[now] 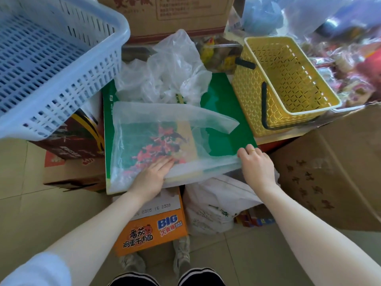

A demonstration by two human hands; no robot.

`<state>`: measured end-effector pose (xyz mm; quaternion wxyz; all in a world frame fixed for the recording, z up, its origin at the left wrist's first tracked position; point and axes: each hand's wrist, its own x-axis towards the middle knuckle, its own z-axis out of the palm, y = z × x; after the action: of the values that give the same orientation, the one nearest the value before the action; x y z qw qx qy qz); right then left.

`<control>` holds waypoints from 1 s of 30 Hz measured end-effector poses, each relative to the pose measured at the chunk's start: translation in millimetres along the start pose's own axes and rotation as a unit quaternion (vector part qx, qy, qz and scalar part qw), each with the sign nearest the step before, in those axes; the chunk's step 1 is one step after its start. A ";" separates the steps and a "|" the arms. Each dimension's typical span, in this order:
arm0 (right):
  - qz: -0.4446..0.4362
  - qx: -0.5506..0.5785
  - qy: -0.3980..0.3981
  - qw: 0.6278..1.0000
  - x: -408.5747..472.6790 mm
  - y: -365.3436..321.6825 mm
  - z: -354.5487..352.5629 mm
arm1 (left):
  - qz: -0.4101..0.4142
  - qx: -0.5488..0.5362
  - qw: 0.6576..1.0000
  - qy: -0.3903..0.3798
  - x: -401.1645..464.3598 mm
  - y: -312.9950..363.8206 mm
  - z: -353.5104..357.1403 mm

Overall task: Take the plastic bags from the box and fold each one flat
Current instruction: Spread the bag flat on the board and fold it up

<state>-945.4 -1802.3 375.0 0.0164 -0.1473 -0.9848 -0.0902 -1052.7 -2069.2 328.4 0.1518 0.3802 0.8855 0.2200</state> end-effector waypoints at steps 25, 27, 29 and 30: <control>-0.083 0.099 -0.121 0.984 -17.4 -89.8 12.2 | -0.039 0.148 0.988 0.022 -75.3 -71.2 -11.5; -0.179 0.114 -0.114 0.971 -11.2 -110.4 0.4 | -0.008 0.123 0.992 0.038 -72.1 -71.2 -14.8; -0.236 0.118 -0.134 0.955 -5.7 -125.7 -6.7 | 0.006 0.081 0.996 0.035 -71.8 -68.0 -22.4; -0.233 0.124 -0.150 0.953 -2.5 -130.3 -8.5 | 0.008 0.056 0.997 0.045 -72.5 -66.0 -26.8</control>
<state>-981.1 -1927.0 360.8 -0.1345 0.0779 -0.9863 0.0548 -1056.3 -2170.7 325.4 0.0884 0.3850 0.8992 0.1880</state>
